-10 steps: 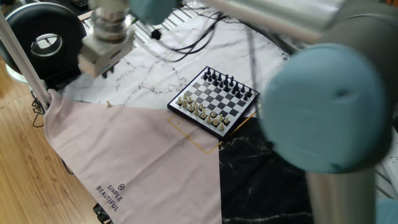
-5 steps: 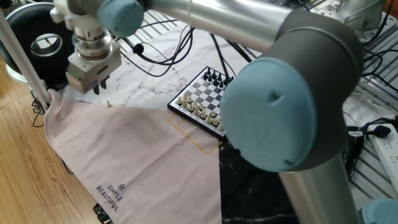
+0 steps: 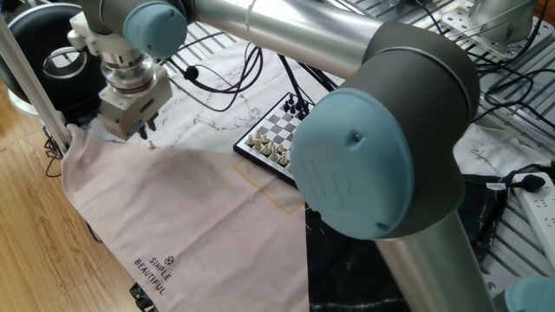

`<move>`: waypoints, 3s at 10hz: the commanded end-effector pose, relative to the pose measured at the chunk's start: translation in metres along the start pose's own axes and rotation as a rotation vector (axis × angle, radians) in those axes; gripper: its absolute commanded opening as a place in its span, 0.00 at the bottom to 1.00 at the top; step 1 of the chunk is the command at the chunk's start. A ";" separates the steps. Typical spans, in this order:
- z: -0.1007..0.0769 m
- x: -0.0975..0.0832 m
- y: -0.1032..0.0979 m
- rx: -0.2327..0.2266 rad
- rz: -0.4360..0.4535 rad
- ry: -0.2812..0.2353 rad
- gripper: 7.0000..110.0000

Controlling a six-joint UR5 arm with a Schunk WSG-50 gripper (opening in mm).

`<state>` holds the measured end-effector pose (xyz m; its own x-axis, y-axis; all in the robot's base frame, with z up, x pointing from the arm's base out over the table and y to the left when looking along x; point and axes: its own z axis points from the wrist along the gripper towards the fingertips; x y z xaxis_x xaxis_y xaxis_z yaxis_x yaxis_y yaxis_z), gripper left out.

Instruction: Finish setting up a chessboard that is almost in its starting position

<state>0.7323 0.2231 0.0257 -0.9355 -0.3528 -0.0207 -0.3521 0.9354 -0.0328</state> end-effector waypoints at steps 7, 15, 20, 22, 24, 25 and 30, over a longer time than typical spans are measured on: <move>0.018 -0.002 0.014 -0.109 -0.005 -0.023 0.15; 0.028 -0.007 0.017 -0.091 0.022 -0.039 0.15; 0.029 -0.012 0.015 -0.072 0.058 -0.039 0.00; 0.029 -0.009 0.021 -0.079 0.069 -0.028 0.00; 0.029 -0.009 0.020 -0.074 0.073 -0.027 0.00; 0.030 -0.008 0.016 -0.060 0.073 -0.022 0.00; -0.016 0.021 -0.017 -0.056 0.045 0.037 0.00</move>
<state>0.7294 0.2216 0.0147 -0.9539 -0.2996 -0.0158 -0.2999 0.9539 0.0131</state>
